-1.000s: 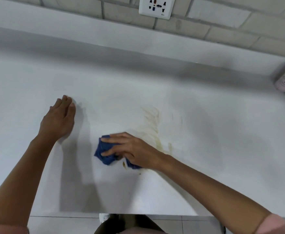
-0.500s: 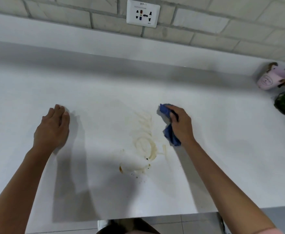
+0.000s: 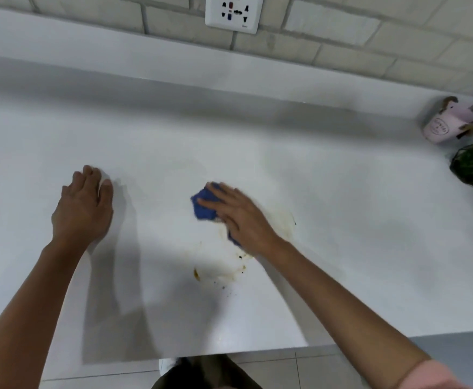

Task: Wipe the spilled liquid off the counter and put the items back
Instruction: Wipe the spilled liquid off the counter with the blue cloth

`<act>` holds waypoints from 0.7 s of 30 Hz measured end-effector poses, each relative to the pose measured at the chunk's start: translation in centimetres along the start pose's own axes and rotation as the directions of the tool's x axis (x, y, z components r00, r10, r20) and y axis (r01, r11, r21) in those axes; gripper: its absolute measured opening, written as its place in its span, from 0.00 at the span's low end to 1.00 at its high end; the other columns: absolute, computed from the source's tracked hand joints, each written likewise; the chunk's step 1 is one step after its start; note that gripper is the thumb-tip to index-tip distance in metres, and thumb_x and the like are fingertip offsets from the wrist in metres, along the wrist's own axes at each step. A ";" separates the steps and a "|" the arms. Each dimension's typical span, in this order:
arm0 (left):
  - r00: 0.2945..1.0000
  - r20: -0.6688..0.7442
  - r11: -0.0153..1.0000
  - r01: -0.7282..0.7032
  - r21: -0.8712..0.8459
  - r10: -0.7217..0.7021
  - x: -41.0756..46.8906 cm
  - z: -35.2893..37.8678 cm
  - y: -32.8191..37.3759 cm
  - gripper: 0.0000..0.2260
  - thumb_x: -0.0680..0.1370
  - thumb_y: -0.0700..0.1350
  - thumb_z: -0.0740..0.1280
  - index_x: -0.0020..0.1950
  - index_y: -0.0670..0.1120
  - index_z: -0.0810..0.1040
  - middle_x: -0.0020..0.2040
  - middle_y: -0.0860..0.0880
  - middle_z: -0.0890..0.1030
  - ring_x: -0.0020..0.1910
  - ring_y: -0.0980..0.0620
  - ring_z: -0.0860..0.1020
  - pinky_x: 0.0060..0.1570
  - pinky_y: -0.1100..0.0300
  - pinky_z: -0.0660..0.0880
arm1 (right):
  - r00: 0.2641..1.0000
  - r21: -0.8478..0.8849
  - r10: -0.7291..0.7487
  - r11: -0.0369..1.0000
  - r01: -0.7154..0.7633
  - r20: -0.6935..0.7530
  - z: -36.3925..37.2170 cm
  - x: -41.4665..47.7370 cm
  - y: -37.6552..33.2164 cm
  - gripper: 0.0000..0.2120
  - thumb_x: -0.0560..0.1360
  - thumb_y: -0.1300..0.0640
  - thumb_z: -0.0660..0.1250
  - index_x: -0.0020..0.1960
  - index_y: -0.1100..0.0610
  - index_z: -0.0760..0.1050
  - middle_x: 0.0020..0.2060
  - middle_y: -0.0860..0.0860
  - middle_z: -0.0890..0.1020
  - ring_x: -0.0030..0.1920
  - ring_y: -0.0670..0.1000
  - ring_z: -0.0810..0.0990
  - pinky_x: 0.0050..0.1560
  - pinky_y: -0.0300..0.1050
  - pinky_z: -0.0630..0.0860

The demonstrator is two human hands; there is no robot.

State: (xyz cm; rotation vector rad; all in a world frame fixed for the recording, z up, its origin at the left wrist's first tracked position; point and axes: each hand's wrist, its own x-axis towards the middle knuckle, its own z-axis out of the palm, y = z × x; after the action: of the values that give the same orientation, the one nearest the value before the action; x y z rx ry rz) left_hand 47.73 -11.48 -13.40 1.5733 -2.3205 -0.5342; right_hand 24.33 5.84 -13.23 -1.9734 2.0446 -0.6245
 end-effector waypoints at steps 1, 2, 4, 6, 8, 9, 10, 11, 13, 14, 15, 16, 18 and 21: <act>1.000 -0.006 1.000 -0.006 0.002 0.006 0.0 0.0 0.0 0.20 0.82 0.50 0.51 0.70 0.42 0.63 0.69 0.40 0.66 0.63 0.31 0.67 0.59 0.37 0.67 | 0.999 0.026 -0.037 0.999 0.037 0.012 0.0 -1.5 -0.3 0.26 0.73 0.73 0.59 0.68 0.56 0.71 0.72 0.57 0.66 0.74 0.57 0.62 0.75 0.51 0.56; 1.000 -0.010 1.000 -0.011 0.002 0.011 0.0 0.0 0.0 0.20 0.82 0.50 0.51 0.70 0.42 0.63 0.70 0.40 0.66 0.63 0.31 0.67 0.59 0.37 0.67 | 0.999 0.046 -0.045 0.998 0.044 0.019 -0.3 -2.9 -0.2 0.27 0.72 0.75 0.58 0.67 0.57 0.72 0.72 0.57 0.67 0.74 0.56 0.62 0.75 0.50 0.56; 1.000 -0.014 1.000 -0.016 0.000 0.016 0.0 0.0 -0.2 0.20 0.82 0.51 0.50 0.70 0.42 0.64 0.69 0.40 0.66 0.63 0.31 0.67 0.59 0.37 0.67 | 1.000 0.068 0.011 0.998 -0.009 -0.018 -1.3 -4.4 1.2 0.28 0.69 0.76 0.57 0.66 0.59 0.73 0.71 0.57 0.68 0.73 0.54 0.63 0.75 0.48 0.56; 1.000 -0.008 1.000 -0.021 0.002 0.021 -0.1 -0.1 -0.2 0.21 0.82 0.51 0.50 0.71 0.42 0.63 0.71 0.40 0.65 0.64 0.30 0.67 0.61 0.38 0.67 | 0.984 0.064 0.153 0.987 -0.147 -0.091 -2.5 -3.6 3.2 0.27 0.70 0.74 0.56 0.66 0.59 0.73 0.71 0.58 0.68 0.73 0.56 0.63 0.75 0.47 0.56; 1.000 -0.004 1.000 -0.015 0.002 0.015 0.0 0.0 -0.3 0.21 0.82 0.51 0.50 0.72 0.42 0.63 0.72 0.41 0.64 0.66 0.32 0.66 0.63 0.39 0.66 | 0.954 0.037 0.262 0.965 -0.259 -0.147 -3.0 -0.7 5.0 0.25 0.74 0.73 0.57 0.68 0.59 0.71 0.72 0.59 0.66 0.73 0.59 0.62 0.73 0.43 0.55; 1.000 0.001 1.000 -0.011 0.003 0.011 0.0 0.0 -0.3 0.22 0.82 0.51 0.50 0.73 0.42 0.62 0.73 0.41 0.63 0.67 0.32 0.65 0.64 0.39 0.65 | 0.947 0.021 0.282 0.959 -0.283 -0.156 -2.7 1.1 5.4 0.25 0.74 0.73 0.58 0.69 0.58 0.70 0.72 0.59 0.64 0.74 0.60 0.61 0.73 0.42 0.55; 1.000 0.004 1.000 -0.013 0.004 0.013 0.0 0.0 -0.3 0.22 0.82 0.51 0.50 0.73 0.42 0.62 0.73 0.41 0.63 0.67 0.32 0.65 0.65 0.39 0.65 | 0.945 0.015 0.289 0.957 -0.290 -0.155 -2.3 3.0 5.4 0.26 0.73 0.74 0.59 0.69 0.58 0.69 0.73 0.59 0.63 0.74 0.60 0.60 0.73 0.43 0.55; 1.000 0.003 1.000 -0.015 0.004 0.015 0.0 0.1 -0.3 0.22 0.82 0.51 0.50 0.73 0.41 0.62 0.73 0.41 0.63 0.67 0.32 0.65 0.65 0.39 0.65 | 0.949 0.019 0.277 0.960 -0.278 -0.147 -1.7 4.7 5.0 0.27 0.72 0.74 0.60 0.70 0.58 0.68 0.73 0.60 0.63 0.74 0.60 0.60 0.73 0.44 0.56; 1.000 -0.005 1.000 -0.007 0.003 0.007 0.0 0.2 -0.3 0.22 0.82 0.51 0.50 0.73 0.42 0.62 0.72 0.41 0.64 0.66 0.32 0.65 0.63 0.39 0.65 | 0.973 0.017 0.196 0.981 -0.196 -0.122 -0.3 7.5 3.5 0.30 0.69 0.74 0.63 0.69 0.60 0.69 0.72 0.63 0.64 0.73 0.61 0.62 0.73 0.46 0.55; 1.000 -0.007 1.000 -0.001 0.005 0.001 0.0 0.2 -0.3 0.22 0.82 0.51 0.50 0.73 0.42 0.62 0.72 0.41 0.64 0.65 0.31 0.66 0.62 0.39 0.66 | 0.984 0.009 0.146 0.989 -0.145 -0.099 0.4 8.5 2.5 0.30 0.66 0.74 0.65 0.68 0.62 0.70 0.70 0.64 0.66 0.72 0.62 0.64 0.72 0.45 0.55; 1.000 -0.009 1.000 0.000 0.007 0.000 0.0 0.2 -0.2 0.22 0.82 0.51 0.50 0.72 0.42 0.63 0.72 0.41 0.64 0.65 0.31 0.66 0.62 0.39 0.66 | 0.993 0.007 0.096 0.995 -0.096 -0.072 0.9 9.2 1.2 0.31 0.64 0.74 0.66 0.67 0.64 0.71 0.69 0.65 0.68 0.71 0.63 0.66 0.70 0.43 0.56; 1.000 -0.011 1.000 -0.003 0.008 0.003 -0.1 0.3 -0.1 0.22 0.82 0.51 0.51 0.72 0.41 0.63 0.72 0.40 0.64 0.64 0.31 0.66 0.61 0.38 0.66 | 0.998 0.015 0.046 0.999 -0.045 -0.048 1.3 9.6 0.0 0.30 0.63 0.74 0.67 0.65 0.66 0.72 0.67 0.66 0.70 0.69 0.64 0.68 0.68 0.42 0.57; 1.000 -0.010 1.000 -0.003 0.012 0.003 -0.1 0.4 0.0 0.21 0.82 0.50 0.51 0.72 0.40 0.63 0.72 0.39 0.64 0.65 0.31 0.65 0.64 0.38 0.64 | 0.999 0.056 -0.042 0.998 0.043 -0.025 1.9 9.4 -2.1 0.27 0.63 0.75 0.67 0.63 0.68 0.73 0.65 0.68 0.72 0.67 0.66 0.70 0.65 0.40 0.58; 1.000 0.005 1.000 0.009 0.014 -0.009 0.0 0.3 0.1 0.22 0.82 0.49 0.50 0.72 0.40 0.62 0.72 0.38 0.64 0.69 0.32 0.63 0.68 0.39 0.61 | 0.993 0.126 -0.109 0.987 0.104 0.039 2.8 6.9 -3.9 0.19 0.76 0.65 0.64 0.67 0.60 0.72 0.71 0.61 0.67 0.72 0.58 0.64 0.70 0.41 0.54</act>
State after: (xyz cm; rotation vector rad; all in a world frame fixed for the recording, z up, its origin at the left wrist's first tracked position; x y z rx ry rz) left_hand 47.51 -11.39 -13.64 1.5909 -2.3268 -0.5263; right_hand 28.63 -1.41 -13.01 -2.0161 1.8370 -0.7033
